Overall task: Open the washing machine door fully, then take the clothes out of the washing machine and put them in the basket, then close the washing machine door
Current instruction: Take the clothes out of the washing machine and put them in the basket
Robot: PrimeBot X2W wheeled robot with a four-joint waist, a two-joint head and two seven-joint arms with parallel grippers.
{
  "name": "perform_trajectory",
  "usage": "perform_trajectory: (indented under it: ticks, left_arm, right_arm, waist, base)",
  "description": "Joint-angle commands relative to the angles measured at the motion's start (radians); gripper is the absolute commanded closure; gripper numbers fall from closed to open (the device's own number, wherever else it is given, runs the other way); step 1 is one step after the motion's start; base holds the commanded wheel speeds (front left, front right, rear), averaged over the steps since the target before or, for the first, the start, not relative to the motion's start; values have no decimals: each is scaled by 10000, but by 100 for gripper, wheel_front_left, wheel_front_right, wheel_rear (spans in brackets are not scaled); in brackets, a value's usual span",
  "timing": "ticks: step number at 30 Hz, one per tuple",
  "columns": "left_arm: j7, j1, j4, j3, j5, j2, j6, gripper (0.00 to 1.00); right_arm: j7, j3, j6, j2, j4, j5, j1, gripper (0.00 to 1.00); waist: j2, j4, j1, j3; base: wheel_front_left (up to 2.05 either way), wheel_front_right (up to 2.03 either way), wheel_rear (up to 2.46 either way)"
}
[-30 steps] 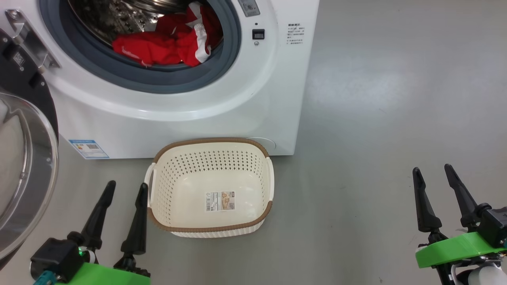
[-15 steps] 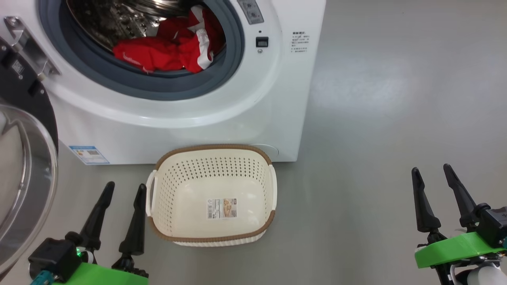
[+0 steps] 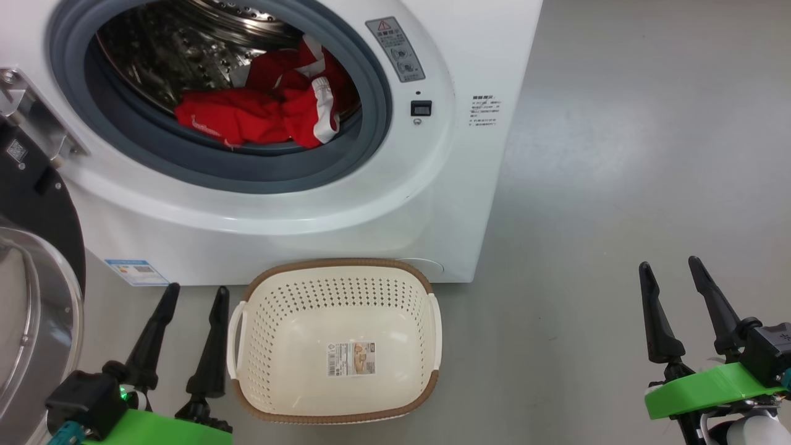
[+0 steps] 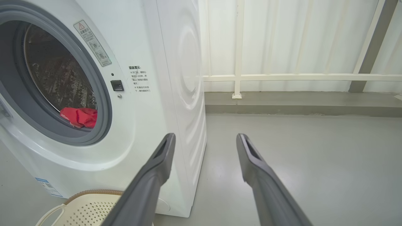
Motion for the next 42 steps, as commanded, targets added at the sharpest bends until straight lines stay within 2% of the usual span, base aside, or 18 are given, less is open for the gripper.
perform_trajectory:
  ticks: [1,13,23,36,42]
  left_arm:
    - [-51,-303,-183,368,-44,181,-56,0]
    - [-51,-260,-244,436,1,89,-56,0]
    - [-51,-619,-16,504,-7,36,-56,0]
    - [-51,-2639,837,226,239,293,-56,0]
    - [-51,-4120,1836,1,380,497,-56,0]
  right_arm:
    - [-65,223,63,-73,-228,4,-75,0]
    - [-65,235,63,-62,-220,-6,-101,0]
    - [-65,221,63,-35,-327,-27,-290,0]
    - [-65,358,63,97,-456,-33,-979,0]
    - [-65,385,63,159,-526,-39,-1371,0]
  waist:
    - [-1,10,0,11]
    - [-1,21,0,63]
    - [-1,-44,0,530]
    - [-1,-324,0,1833]
    - [-1,-428,0,2581]
  base:
    - [26,-26,0]
    - [1,-1,0]
    - [0,0,0]
    - [0,0,0]
    - [0,0,0]
